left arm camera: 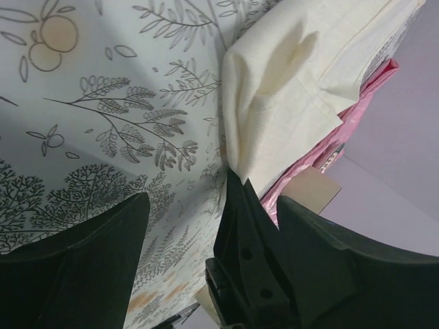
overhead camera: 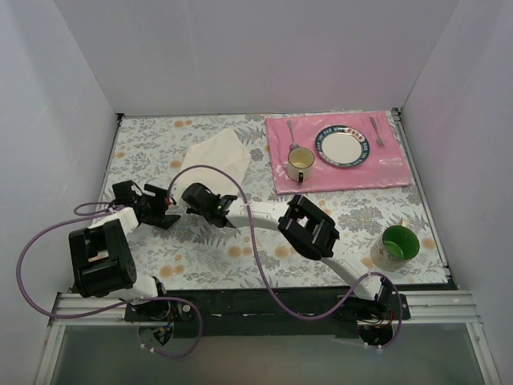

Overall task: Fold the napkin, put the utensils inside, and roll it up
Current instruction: Roll the napkin with the utensil

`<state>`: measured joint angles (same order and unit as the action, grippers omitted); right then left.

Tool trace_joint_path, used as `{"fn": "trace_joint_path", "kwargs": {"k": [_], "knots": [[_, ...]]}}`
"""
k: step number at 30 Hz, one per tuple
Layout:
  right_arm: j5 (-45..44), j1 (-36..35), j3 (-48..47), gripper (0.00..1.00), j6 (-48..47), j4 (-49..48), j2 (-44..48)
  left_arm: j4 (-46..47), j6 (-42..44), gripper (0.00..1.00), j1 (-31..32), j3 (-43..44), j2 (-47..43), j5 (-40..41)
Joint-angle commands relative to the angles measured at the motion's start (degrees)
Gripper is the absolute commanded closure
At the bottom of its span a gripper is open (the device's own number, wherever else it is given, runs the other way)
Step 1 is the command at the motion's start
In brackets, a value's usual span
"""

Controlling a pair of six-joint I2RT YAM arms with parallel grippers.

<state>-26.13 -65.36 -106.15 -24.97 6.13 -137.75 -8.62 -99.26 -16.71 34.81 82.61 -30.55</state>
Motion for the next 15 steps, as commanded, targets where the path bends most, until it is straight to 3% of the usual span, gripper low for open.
{"fn": "trace_joint_path", "kwargs": {"k": [1,15], "knots": [[4.15,-0.12,-2.75,0.99,7.21,3.97,1.34,6.14,-1.72,0.26,0.89,-3.69,2.02,-4.25],[17.25,-0.03,-3.62,0.99,17.67,8.37,6.09,6.00,-1.46,0.29,2.12,-8.62,-2.01,-0.93]]}}
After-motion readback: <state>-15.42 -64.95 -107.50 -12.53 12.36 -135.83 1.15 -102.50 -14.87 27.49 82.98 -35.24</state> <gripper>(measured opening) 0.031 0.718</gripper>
